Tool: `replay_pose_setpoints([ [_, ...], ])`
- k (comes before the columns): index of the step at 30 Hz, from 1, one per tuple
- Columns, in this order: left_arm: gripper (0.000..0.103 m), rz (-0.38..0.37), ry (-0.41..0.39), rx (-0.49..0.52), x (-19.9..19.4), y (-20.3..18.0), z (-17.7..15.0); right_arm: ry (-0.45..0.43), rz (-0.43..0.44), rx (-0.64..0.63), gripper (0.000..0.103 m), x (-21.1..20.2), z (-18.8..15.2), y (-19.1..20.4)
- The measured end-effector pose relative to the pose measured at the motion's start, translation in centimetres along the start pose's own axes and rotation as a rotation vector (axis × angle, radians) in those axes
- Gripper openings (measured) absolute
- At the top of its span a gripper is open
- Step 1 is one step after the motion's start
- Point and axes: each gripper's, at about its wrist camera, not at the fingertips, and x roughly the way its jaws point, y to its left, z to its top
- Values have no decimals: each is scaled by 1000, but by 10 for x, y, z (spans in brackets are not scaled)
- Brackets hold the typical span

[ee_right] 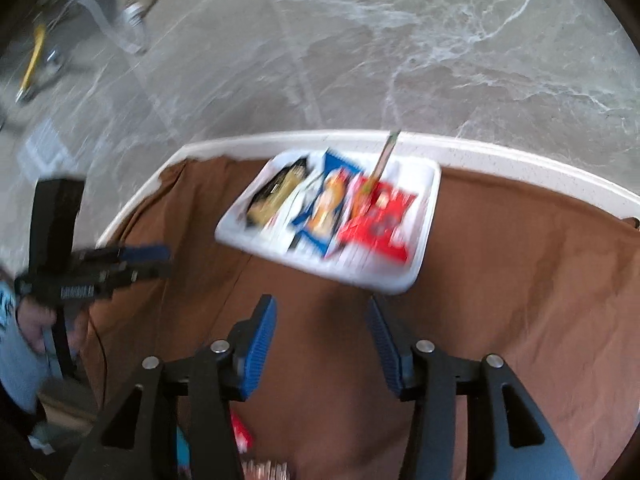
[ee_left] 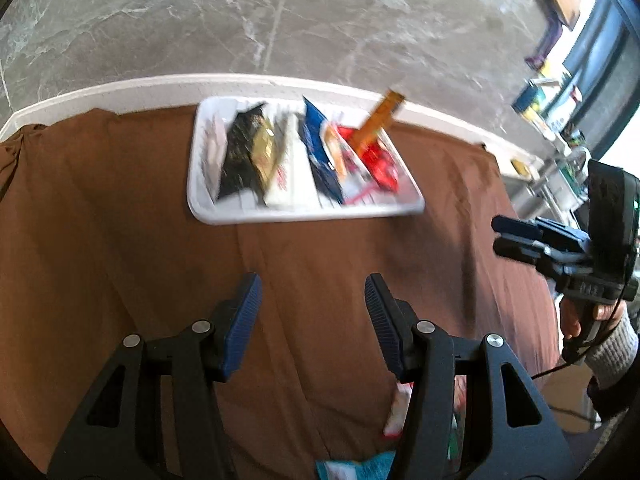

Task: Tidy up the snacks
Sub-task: 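Withdraw both open tools from the tray toward the remaining snacks, then grasp the light blue bag with the left tool while the right tool grasps the red-white candy packets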

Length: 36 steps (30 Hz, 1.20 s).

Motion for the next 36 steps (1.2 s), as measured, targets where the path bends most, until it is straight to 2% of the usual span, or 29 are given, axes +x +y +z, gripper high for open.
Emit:
replay_pose_setpoints([
  [4, 52, -7, 33, 25, -10, -18, -33, 61, 21, -58, 52, -8, -47, 17],
  [10, 52, 2, 91, 46, -20, -40, -87, 137, 36, -110, 52, -10, -96, 39],
  [16, 52, 31, 154, 126, -24, -56, -136, 172, 90, -37, 52, -14, -122, 40],
  [21, 52, 53, 208, 283, -21, -75, -167, 183, 143, 58, 54, -16, -139, 37],
  [29, 52, 119, 285, 638, -10, -108, -190, 186, 264, 350, 57, -3, -154, 13],
  [34, 52, 105, 331, 844, 2, -118, -196, 168, 291, 496, 58, 11, -159, 8],
  [36, 52, 92, 344, 892, 3, -118, -197, 158, 288, 536, 58, 15, -159, 7],
])
